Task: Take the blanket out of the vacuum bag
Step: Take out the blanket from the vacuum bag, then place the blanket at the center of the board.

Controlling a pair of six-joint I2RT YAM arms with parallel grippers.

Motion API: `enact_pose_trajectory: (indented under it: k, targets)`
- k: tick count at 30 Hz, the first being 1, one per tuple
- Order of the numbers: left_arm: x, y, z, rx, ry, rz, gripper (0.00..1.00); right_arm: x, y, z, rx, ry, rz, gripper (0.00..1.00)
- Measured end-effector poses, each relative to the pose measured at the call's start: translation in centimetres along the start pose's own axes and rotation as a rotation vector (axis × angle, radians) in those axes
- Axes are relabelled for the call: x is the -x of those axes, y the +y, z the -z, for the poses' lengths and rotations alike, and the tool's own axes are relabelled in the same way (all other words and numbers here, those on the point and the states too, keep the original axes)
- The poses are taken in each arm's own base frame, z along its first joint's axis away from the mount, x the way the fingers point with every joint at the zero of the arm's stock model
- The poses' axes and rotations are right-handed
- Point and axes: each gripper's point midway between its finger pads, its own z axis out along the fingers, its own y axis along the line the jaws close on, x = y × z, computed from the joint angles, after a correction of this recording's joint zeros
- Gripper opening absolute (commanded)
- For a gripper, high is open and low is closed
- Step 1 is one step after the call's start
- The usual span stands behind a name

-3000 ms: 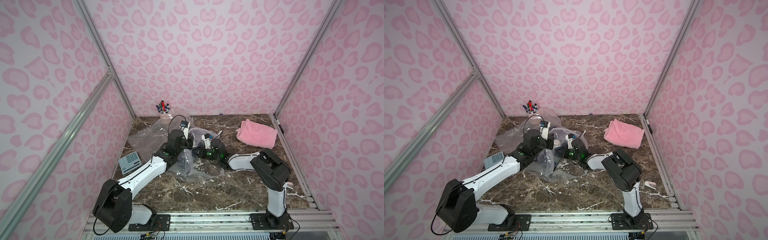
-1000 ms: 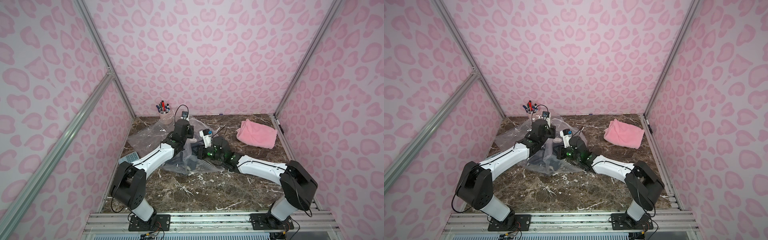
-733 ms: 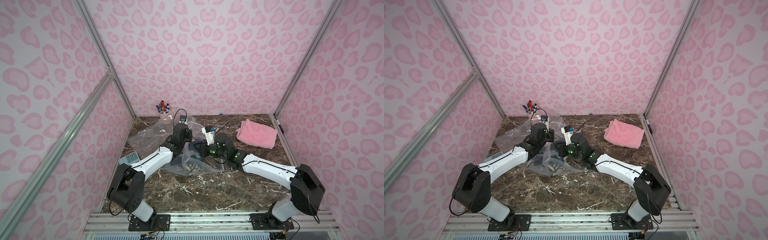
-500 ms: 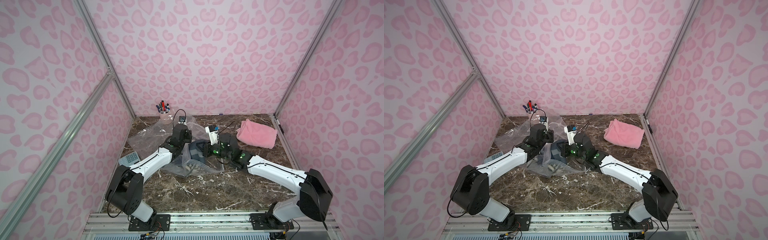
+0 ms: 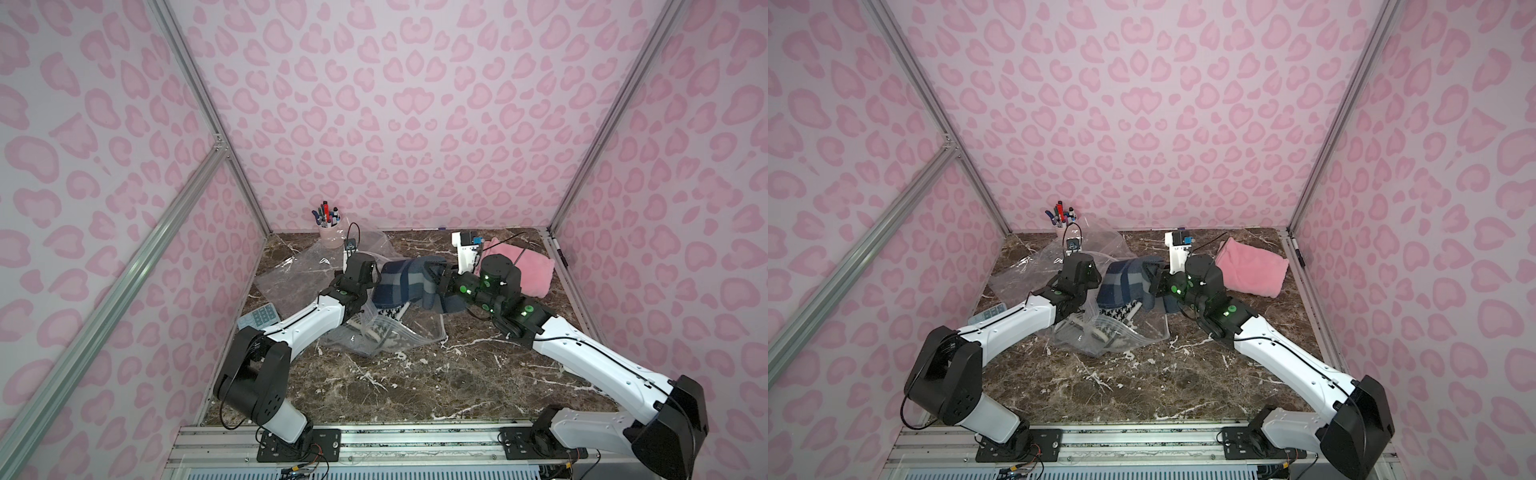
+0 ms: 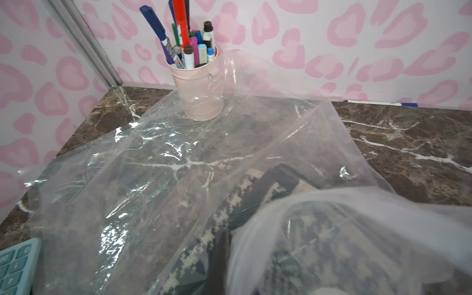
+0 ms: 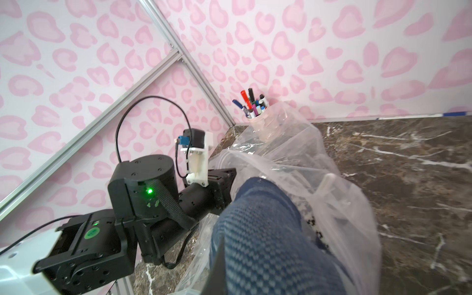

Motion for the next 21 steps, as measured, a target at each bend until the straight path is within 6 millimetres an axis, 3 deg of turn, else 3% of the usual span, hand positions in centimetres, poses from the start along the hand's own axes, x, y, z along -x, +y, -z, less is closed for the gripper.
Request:
enact_pose_trajectory:
  k: [16,21]
  targets:
    - [1.5,4.7,0.5,0.256,-0.093,0.121,0.04,7.0,-6.1,6.9,-0.200,-0.143,0.041,0.00]
    - [1.5,5.5,0.8,0.296,-0.103,0.145,0.04,8.3,-7.9,8.7,-0.270,-0.158,0.062,0.00]
